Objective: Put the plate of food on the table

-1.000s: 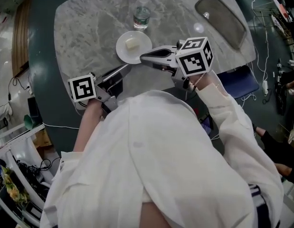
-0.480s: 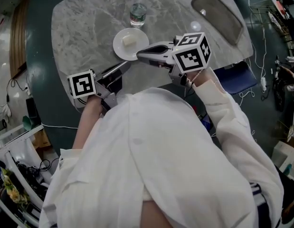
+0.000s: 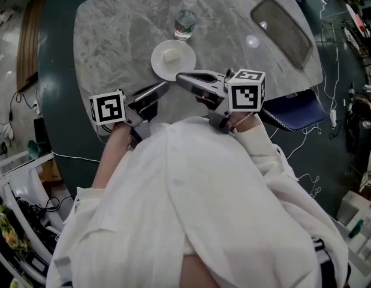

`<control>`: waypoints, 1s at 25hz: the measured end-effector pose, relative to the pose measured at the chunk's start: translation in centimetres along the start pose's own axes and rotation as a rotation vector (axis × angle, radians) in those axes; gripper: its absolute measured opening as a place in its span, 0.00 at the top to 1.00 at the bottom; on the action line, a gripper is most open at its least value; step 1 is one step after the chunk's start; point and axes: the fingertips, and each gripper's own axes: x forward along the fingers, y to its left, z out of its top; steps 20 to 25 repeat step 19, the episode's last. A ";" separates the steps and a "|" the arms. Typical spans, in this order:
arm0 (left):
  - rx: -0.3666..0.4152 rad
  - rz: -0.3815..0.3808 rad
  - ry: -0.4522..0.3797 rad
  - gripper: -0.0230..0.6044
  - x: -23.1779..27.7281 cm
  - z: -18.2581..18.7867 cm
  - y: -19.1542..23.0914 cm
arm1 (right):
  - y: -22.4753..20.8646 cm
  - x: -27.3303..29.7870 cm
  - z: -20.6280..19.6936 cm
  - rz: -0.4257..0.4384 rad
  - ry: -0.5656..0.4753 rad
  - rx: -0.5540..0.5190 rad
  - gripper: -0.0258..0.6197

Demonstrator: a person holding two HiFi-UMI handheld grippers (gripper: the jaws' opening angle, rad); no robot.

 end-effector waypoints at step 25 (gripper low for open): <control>-0.045 -0.013 0.026 0.92 0.4 0.5 1.1 | -1.5 0.5 -0.4 -0.030 -0.051 0.110 0.96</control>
